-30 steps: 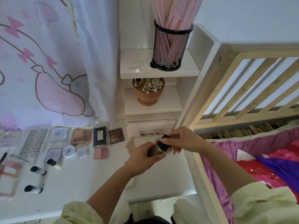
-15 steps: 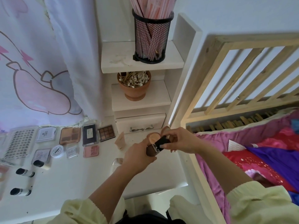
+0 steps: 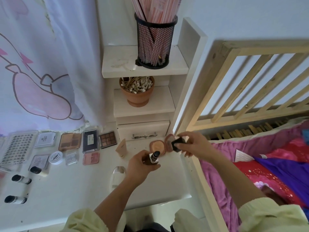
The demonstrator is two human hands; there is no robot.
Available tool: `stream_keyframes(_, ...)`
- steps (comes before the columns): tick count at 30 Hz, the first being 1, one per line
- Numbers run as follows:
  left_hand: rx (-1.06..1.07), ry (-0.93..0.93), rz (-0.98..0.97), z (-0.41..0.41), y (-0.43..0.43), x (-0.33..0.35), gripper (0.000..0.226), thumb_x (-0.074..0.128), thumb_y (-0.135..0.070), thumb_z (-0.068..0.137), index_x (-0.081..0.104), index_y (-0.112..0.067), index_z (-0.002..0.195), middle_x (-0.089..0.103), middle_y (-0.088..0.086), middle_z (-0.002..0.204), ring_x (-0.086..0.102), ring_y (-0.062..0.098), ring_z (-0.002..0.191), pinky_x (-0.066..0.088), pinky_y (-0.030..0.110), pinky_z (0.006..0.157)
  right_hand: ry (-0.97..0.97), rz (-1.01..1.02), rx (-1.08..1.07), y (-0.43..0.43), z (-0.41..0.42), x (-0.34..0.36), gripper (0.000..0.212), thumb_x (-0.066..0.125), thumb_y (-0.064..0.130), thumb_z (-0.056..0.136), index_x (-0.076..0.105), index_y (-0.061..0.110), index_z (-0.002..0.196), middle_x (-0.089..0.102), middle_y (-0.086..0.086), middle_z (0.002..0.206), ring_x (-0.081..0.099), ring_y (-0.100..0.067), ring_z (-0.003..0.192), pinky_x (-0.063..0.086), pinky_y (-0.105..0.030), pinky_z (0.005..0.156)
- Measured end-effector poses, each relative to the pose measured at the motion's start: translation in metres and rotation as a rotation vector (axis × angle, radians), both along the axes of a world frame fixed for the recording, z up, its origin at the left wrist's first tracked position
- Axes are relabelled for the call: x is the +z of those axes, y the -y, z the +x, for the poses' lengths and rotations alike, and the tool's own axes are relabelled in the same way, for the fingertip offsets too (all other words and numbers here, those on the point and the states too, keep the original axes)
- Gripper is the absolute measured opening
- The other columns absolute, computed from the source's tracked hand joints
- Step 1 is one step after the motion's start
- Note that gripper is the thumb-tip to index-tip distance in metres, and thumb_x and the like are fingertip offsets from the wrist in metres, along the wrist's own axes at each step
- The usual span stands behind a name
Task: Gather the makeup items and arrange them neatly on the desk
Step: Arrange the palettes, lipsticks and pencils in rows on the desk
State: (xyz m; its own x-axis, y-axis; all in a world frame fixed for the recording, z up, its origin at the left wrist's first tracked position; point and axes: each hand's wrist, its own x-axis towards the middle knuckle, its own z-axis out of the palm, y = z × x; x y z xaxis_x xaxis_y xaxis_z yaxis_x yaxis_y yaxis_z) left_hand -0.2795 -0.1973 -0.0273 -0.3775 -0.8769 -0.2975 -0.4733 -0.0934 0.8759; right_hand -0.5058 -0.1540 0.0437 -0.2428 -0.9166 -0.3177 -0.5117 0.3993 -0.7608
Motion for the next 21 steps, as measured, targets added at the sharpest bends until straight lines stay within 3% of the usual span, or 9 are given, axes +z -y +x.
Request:
stream_keyframes(3, 0.011, 0.006, 0.037, -0.005, -0.003, -0.007, 0.035, 0.089, -0.026, 0.063, 0.066, -0.028, 0.090, 0.067, -0.010, 0.093, 0.059, 0.000, 0.088, 0.042, 0.013, 0.075, -0.191, 0.111, 0.051, -0.014, 0.008, -0.033, 0.030, 0.078, 0.028, 0.080, 0.065, 0.017, 0.106, 0.068, 0.004, 0.080, 0.064, -0.007, 0.056, 0.051, -0.014, 0.052)
stream_keyframes(5, -0.028, 0.048, 0.034, -0.009, -0.003, -0.011, 0.039, 0.088, -0.029, 0.064, 0.067, -0.025, 0.096, 0.066, -0.012, 0.095, 0.057, -0.002, 0.088, 0.037, 0.008, 0.071, -0.262, 0.173, 0.061, -0.022, 0.016, -0.053, 0.039, 0.082, 0.030, 0.074, 0.065, 0.021, 0.108, 0.066, 0.003, 0.091, 0.063, -0.009, 0.068, 0.053, -0.018, 0.062)
stream_keyframes(8, -0.051, 0.101, 0.037, -0.016, -0.006, -0.016, 0.043, 0.089, -0.032, 0.062, 0.068, -0.023, 0.098, 0.066, -0.012, 0.092, 0.060, 0.008, 0.089, 0.041, 0.016, 0.073, -0.337, 0.209, 0.095, -0.027, 0.024, -0.073, 0.039, 0.081, 0.025, 0.072, 0.066, 0.018, 0.108, 0.067, -0.002, 0.103, 0.060, -0.015, 0.087, 0.050, -0.026, 0.079)
stream_keyframes(13, -0.101, 0.175, 0.017, -0.021, -0.007, -0.021, 0.041, 0.089, -0.031, 0.061, 0.063, -0.027, 0.093, 0.068, -0.009, 0.094, 0.061, 0.010, 0.091, 0.039, 0.019, 0.073, -0.379, 0.189, 0.186, -0.022, 0.038, -0.084, 0.026, 0.069, 0.019, 0.082, 0.065, 0.015, 0.107, 0.068, -0.006, 0.102, 0.062, -0.023, 0.096, 0.040, -0.025, 0.072)
stream_keyframes(17, -0.120, 0.206, -0.014, -0.019, -0.008, -0.026, 0.042, 0.088, -0.029, 0.062, 0.066, -0.025, 0.096, 0.068, -0.011, 0.093, 0.059, 0.006, 0.087, 0.040, 0.017, 0.072, -0.407, 0.200, 0.237, -0.017, 0.040, -0.092, 0.025, 0.065, 0.021, 0.085, 0.064, 0.020, 0.109, 0.068, -0.004, 0.105, 0.062, -0.023, 0.096, 0.048, -0.030, 0.078)
stream_keyframes(21, -0.114, 0.230, -0.034, -0.019, -0.012, -0.031, 0.045, 0.087, -0.032, 0.062, 0.067, -0.028, 0.102, 0.069, -0.011, 0.099, 0.061, 0.006, 0.093, 0.045, 0.022, 0.081, -0.448, 0.209, 0.286, -0.014, 0.041, -0.094, 0.028, 0.062, 0.021, 0.087, 0.062, 0.021, 0.115, 0.066, -0.003, 0.110, 0.060, -0.023, 0.101, 0.044, -0.027, 0.080)
